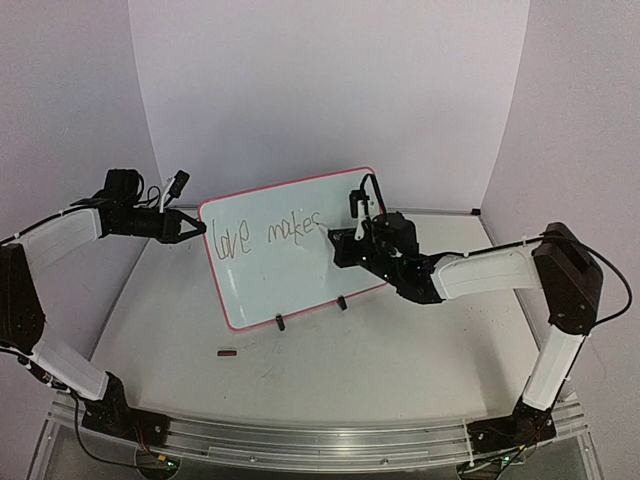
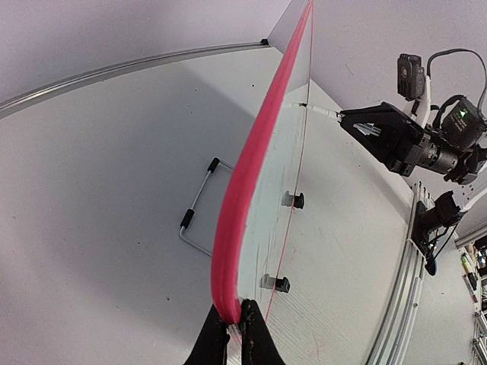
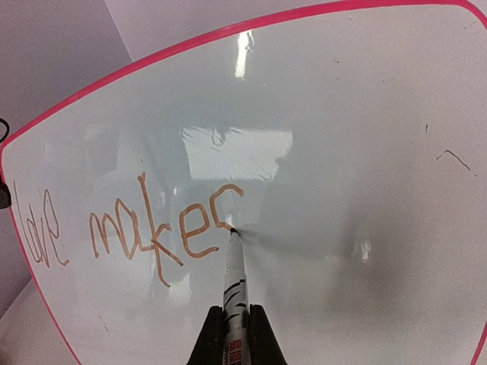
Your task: Write a sentence on the whiteboard
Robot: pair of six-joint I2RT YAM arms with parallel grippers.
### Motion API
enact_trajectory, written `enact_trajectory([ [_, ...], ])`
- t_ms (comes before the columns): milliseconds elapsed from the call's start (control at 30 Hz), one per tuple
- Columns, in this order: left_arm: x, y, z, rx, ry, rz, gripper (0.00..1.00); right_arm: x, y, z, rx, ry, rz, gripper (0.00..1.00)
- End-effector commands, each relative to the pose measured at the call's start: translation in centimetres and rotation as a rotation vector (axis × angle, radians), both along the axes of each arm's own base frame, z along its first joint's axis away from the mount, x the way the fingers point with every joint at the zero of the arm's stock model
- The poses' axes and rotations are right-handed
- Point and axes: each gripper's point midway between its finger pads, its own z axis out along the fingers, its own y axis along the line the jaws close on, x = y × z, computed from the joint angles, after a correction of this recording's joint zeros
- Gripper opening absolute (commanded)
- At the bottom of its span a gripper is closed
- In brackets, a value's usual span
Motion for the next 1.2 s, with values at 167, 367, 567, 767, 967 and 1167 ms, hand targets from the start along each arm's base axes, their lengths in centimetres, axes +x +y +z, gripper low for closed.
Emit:
enact_trajectory([
  [167, 0.7, 0.2, -0.2, 0.049, -0.034, 0.006, 0.00, -0.2, -2.0, -1.0, -0.029, 0.029, -0.060, 0.00],
  [367, 0.7, 0.3, -0.2, 0.049, -0.034, 0.006, 0.00, -1.0, 0.0, -1.6, -0.037, 0.053, 0.059, 0.00],
  [567, 0.7, 0.3, -0.1, 0.049, -0.036, 0.007, 0.00, -1.3, 0.4, -1.8, -0.037, 0.059, 0.083, 0.00],
  [767, 0.7, 0.3, -0.1, 0.049, -0.036, 0.008, 0.00, -1.3, 0.3, -1.4, -0.033, 0.051, 0.079, 0.00],
  [967, 0.7, 0.2, -0.2, 0.048, -0.032, 0.005, 0.00, -1.6, -0.4, 0.6, -0.005, 0.026, 0.066, 0.00],
  [1167, 0.6, 0.3, 0.0, 0.047, -0.039, 0.005, 0.00, -2.6, -1.5, 2.7, 0.009, 0.017, 0.068, 0.00],
])
